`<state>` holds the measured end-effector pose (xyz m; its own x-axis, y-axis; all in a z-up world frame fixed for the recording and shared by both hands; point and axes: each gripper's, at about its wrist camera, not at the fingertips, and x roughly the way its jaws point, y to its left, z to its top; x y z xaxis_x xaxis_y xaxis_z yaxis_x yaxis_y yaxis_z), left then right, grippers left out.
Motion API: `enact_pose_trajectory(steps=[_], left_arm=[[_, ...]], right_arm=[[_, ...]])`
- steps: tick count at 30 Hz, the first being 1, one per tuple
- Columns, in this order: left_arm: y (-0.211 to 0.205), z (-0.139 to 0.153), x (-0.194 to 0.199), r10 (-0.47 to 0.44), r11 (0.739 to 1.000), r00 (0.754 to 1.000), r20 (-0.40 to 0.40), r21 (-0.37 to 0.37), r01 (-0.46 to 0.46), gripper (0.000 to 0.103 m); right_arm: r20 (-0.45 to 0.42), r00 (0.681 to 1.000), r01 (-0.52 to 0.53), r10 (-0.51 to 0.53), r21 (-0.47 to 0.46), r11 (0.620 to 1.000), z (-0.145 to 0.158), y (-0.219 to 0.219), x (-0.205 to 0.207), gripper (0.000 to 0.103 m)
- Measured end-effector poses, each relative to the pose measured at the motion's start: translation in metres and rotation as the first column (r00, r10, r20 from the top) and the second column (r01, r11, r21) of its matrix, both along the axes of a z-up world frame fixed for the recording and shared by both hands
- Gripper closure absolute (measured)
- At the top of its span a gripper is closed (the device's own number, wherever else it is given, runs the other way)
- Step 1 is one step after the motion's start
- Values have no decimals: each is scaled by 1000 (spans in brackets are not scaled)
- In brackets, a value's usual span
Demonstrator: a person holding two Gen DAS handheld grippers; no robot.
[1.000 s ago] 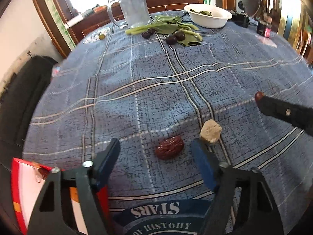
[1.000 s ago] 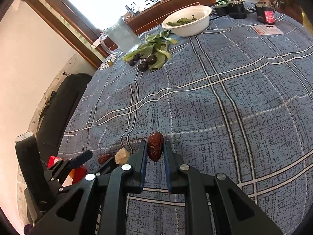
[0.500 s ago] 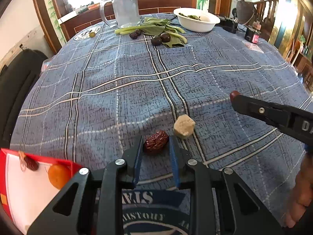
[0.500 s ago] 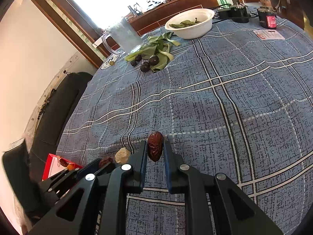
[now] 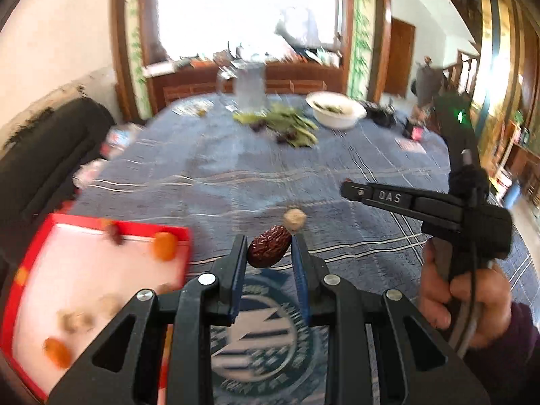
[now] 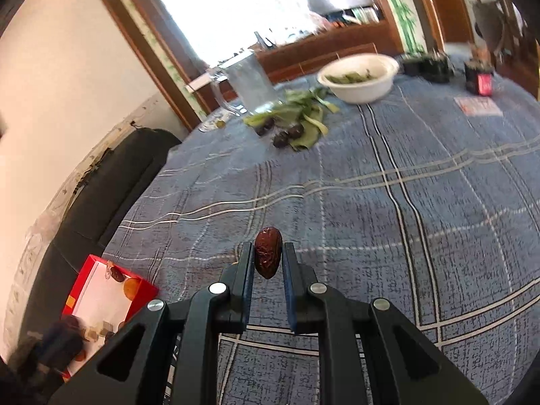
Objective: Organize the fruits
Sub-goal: 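Carry both dates over the red tray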
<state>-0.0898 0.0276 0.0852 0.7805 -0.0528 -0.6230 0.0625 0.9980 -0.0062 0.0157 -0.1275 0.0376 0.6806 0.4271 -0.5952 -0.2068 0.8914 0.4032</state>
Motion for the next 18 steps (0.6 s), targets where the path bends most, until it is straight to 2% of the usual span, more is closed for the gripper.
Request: enact_pose_trajectory(steps=[5, 10, 12, 15, 18], left_arm=[[57, 18, -41, 135, 990, 987, 88, 22, -137, 75], [132, 20, -78, 292, 956, 951, 105, -2, -294, 75], [156, 17, -86, 353, 935, 930, 102, 1, -355, 75], [187, 8, -94, 417, 909, 905, 79, -15, -417, 75], [199, 1, -95, 434, 901, 898, 66, -23, -434, 75]], right_arm=[[-5, 1000, -2, 2, 6, 1000, -3, 2, -2, 89], [-35, 999, -11, 14, 66, 998, 3, 10, -9, 89], [-31, 998, -48, 51, 99, 994, 11, 23, -16, 89], [7, 992, -127, 127, 99, 987, 28, 55, -33, 89], [52, 971, -235, 232, 80, 969, 43, 92, -52, 89]])
